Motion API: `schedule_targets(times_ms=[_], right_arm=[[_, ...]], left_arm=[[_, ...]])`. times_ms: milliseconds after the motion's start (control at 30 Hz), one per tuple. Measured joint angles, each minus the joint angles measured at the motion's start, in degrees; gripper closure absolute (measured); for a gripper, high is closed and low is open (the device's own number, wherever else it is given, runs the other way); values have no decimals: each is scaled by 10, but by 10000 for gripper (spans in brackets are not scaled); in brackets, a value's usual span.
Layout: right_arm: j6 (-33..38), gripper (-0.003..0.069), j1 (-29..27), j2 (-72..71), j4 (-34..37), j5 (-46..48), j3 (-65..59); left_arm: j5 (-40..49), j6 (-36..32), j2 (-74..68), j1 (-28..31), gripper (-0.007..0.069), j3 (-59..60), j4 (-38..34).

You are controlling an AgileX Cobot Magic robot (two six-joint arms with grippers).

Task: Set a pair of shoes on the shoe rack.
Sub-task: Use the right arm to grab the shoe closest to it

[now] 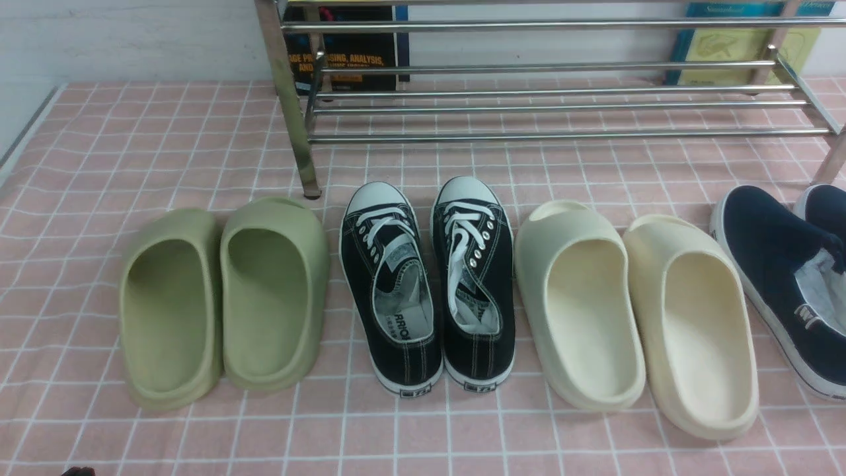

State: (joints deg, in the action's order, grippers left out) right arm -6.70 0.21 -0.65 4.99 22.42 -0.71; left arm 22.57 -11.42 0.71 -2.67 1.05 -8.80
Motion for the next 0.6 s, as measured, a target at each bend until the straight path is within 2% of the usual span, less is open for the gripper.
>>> schedule_targets(times_ms=[600], right_arm=[[0, 576, 0, 0, 0, 0, 0]], left_arm=[[0, 0, 0, 0, 566, 0, 0]])
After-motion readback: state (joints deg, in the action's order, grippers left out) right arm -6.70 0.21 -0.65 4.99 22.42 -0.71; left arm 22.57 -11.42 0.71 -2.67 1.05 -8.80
